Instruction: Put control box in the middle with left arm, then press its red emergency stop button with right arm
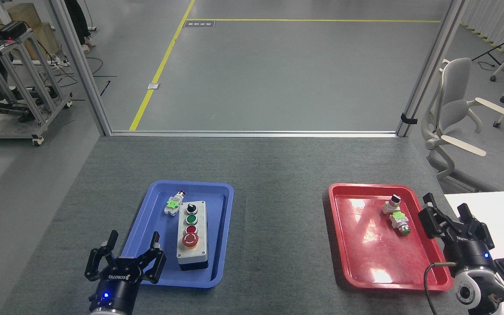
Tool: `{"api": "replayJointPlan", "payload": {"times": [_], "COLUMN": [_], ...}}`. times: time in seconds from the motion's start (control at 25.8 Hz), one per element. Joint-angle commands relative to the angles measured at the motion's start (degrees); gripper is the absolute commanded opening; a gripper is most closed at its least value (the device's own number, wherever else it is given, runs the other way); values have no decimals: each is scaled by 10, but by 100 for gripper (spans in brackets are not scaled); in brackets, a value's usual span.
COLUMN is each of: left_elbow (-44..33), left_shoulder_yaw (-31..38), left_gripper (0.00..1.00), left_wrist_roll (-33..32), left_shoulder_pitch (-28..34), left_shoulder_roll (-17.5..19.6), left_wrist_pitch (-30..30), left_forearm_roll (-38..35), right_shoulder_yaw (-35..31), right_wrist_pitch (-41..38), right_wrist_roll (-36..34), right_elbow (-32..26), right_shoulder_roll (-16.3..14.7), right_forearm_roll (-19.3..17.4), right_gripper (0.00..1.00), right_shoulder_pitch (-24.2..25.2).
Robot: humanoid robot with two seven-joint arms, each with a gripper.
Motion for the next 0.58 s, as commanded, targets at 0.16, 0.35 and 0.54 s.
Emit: {"api": "replayJointPlan", "payload": {"times": [0.16,0.35,0.54], "left_elbow": [-2,-13,-26], "left_shoulder_yaw": [-13,-59,-131], "left_gripper": [98,97,97], "left_wrist_roll": [-5,-4,-4], "left_shoulder_pitch": [-5,0,12], "left_shoulder_roll": [-9,-13,-16], "left_wrist_pitch": [2,17,94], "left_forearm_roll": [-8,-9,-11], "right_shoulder_yaw": [-1,-1,-1], "right_wrist_pitch": [0,-3,-1], "right_wrist_roll": [1,1,1], "right_elbow": [0,0,1], "right_shoulder_roll": [10,11,11], "right_forearm_roll": [1,0,0], "right_gripper": [99,99,99], "right_shoulder_pitch": [-8,-8,-8]}}
